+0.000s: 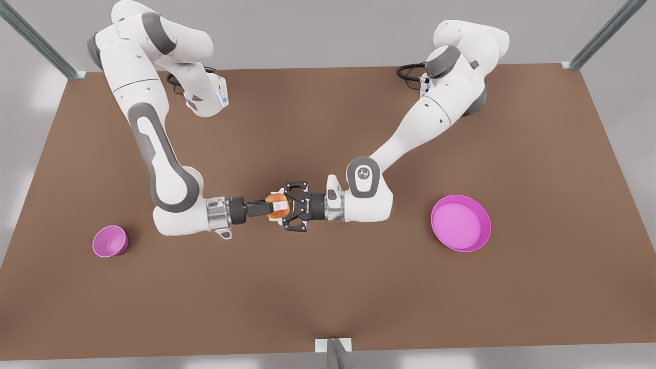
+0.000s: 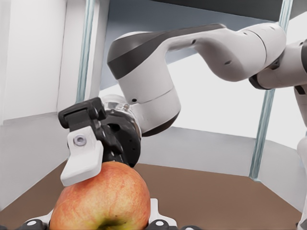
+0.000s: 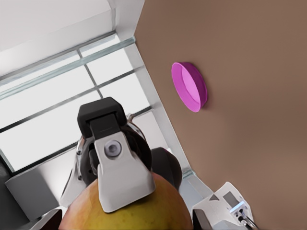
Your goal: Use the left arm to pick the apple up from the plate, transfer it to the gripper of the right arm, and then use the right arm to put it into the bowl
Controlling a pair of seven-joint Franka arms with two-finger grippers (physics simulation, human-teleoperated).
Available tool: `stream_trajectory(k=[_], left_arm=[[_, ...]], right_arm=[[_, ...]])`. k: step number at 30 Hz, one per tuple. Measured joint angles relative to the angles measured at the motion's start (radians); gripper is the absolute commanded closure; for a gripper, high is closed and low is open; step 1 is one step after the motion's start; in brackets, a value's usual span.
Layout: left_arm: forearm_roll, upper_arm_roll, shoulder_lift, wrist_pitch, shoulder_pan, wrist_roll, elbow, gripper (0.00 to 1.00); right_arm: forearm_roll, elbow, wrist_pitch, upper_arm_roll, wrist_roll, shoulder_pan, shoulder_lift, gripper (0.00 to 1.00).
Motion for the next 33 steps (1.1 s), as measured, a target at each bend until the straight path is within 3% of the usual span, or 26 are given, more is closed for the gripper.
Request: stream_trajectory(k=[3,4,5,6,7,14,19,22,24,28,29,31,33], left_arm=[[0.001,0.000,0.000,0.000,0.000,0.004,0.000,0.32],[0.001,0.001,0.000,-0.001,0.000,0.005,0.000,0.32],[0.001,0.001,0.000,-0.001,0.000,0.006,0.000,0.32],[0.001,0.000,0.000,-0.001,0.000,0.007,0.000,0.21],[0.001,0.000,0.000,-0.002,0.000,0.007,0.000,0.00],[-0.002,0.000,-0.001,-0.010,0.018,-0.001,-0.015,0.00],[0.049,0.003,-0.027,-0.099,0.207,-0.007,-0.142,0.00],[0.388,0.025,-0.071,-0.231,0.447,-0.098,-0.185,0.00],[0.740,0.024,-0.240,-0.394,0.599,-0.204,-0.186,0.00],[1.253,0.039,-0.537,-0.704,0.685,-0.432,-0.184,0.00],[1.308,0.114,-0.612,-0.757,0.657,-0.491,-0.188,0.00],[1.280,0.513,-0.796,-0.815,0.394,-0.605,-0.292,0.00],[1.232,0.700,-0.918,-0.821,0.249,-0.711,-0.415,0.00]], right_arm=[[0.003,0.000,0.008,0.000,0.002,0.001,-0.001,0.28],[0.004,0.000,0.011,0.000,0.002,0.002,-0.001,0.30],[0.005,0.000,0.013,0.000,0.002,0.002,-0.001,0.30],[0.006,0.000,0.015,0.000,0.002,0.002,-0.001,0.30],[0.006,0.000,0.016,0.000,0.002,0.002,-0.001,0.30],[0.004,0.000,0.021,-0.001,0.003,-0.001,-0.001,0.30],[-0.044,-0.003,0.016,-0.008,0.001,-0.027,-0.002,0.30],[-0.149,-0.014,0.011,-0.007,-0.005,-0.091,-0.005,0.30],[-0.255,-0.025,0.002,-0.005,-0.014,-0.148,-0.008,0.30],[-0.499,-0.029,-0.011,-0.010,-0.047,-0.260,0.008,0.30],[-0.553,-0.028,-0.011,-0.013,-0.060,-0.287,0.022,0.30],[-0.667,-0.020,-0.011,-0.016,-0.085,-0.333,0.036,0.30],[-0.781,0.005,-0.010,-0.017,-0.107,-0.366,0.044,0.30]])
